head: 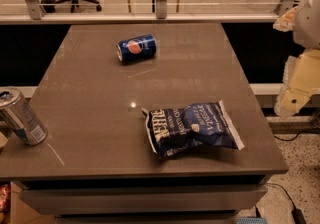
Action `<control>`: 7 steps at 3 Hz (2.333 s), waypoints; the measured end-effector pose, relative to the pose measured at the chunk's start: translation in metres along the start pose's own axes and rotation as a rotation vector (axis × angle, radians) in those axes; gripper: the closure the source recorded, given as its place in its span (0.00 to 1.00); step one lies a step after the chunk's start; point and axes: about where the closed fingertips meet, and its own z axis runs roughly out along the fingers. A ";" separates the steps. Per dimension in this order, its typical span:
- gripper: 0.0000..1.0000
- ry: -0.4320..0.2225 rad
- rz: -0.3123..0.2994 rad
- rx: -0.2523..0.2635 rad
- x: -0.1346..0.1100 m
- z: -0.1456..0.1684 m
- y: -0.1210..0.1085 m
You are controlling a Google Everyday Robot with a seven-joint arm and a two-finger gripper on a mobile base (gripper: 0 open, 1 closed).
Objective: Move pepsi can near blue chip bag
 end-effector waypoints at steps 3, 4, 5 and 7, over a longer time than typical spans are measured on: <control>0.00 -0.041 -0.095 0.089 -0.021 -0.008 -0.017; 0.00 -0.067 -0.185 0.098 -0.040 -0.008 -0.025; 0.00 -0.109 -0.295 0.073 -0.067 -0.002 -0.032; 0.00 -0.179 -0.461 0.039 -0.124 0.012 -0.050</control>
Offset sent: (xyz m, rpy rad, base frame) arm 0.0119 0.0060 0.0127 -0.0029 -0.1069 0.0503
